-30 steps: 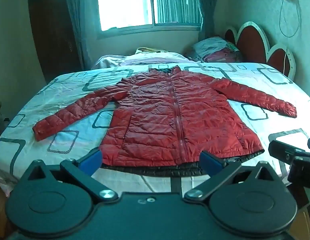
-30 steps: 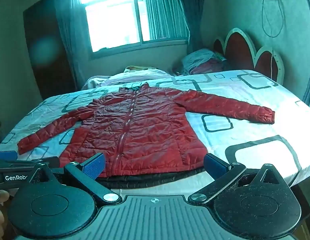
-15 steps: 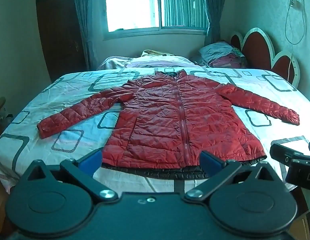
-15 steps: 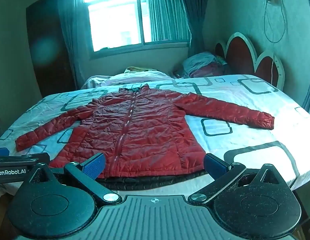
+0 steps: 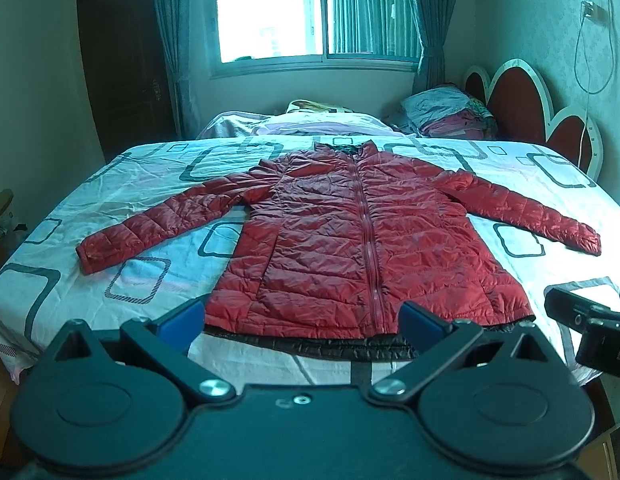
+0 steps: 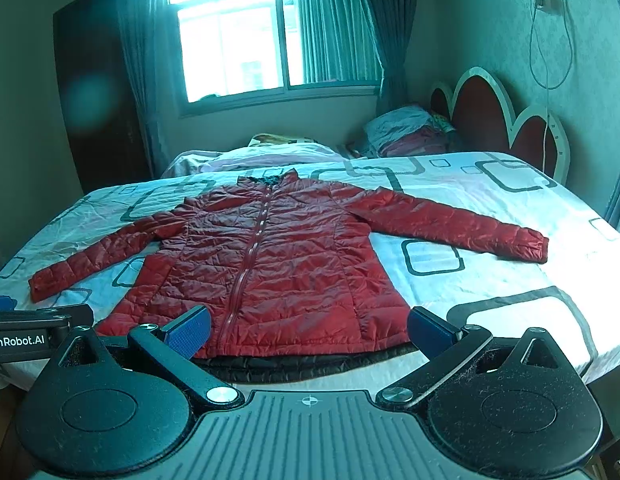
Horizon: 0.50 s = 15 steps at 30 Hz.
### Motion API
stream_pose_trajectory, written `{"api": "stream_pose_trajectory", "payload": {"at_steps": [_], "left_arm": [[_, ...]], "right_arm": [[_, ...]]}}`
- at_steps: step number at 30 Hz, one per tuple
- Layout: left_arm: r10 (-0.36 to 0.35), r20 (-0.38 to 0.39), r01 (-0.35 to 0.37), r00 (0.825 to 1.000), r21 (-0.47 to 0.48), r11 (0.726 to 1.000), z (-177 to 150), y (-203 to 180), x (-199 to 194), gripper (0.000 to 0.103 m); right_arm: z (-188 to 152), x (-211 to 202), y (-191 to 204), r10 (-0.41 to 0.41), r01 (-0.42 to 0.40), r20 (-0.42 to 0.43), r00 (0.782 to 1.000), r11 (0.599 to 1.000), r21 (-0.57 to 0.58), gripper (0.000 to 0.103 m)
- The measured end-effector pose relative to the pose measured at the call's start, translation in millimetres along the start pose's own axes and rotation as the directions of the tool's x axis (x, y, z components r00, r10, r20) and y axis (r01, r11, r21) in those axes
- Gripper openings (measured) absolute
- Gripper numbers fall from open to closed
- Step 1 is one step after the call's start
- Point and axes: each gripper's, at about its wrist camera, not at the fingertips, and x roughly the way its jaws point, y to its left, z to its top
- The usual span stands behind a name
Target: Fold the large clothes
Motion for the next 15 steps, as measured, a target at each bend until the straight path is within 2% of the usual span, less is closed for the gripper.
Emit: {"api": "stream_pose_trajectory", "payload": {"at_steps": [15], "left_arm": [[-0.004,-0.005,0.004,1.0,-0.003,1.0,-1.2,0.8,1.2,0.103]], "right_arm": [[-2.1,0.9,-0.8,-0.012,0.012,-0.003,1.0,1.0,0.0,0.103]]}}
